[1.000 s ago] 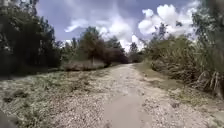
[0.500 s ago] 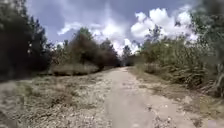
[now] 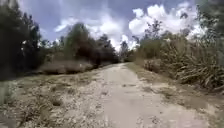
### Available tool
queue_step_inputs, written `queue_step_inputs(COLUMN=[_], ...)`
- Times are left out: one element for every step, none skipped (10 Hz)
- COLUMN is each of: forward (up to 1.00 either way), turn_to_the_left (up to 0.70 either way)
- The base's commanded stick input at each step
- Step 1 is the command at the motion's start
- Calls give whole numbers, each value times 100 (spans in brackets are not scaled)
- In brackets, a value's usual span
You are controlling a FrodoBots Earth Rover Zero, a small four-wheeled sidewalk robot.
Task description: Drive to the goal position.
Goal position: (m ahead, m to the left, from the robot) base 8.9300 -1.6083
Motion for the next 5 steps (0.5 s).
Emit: queue_step_inputs(forward=[85,85,85,85,85], turn_to_the_left=[0,0,0,0,0])
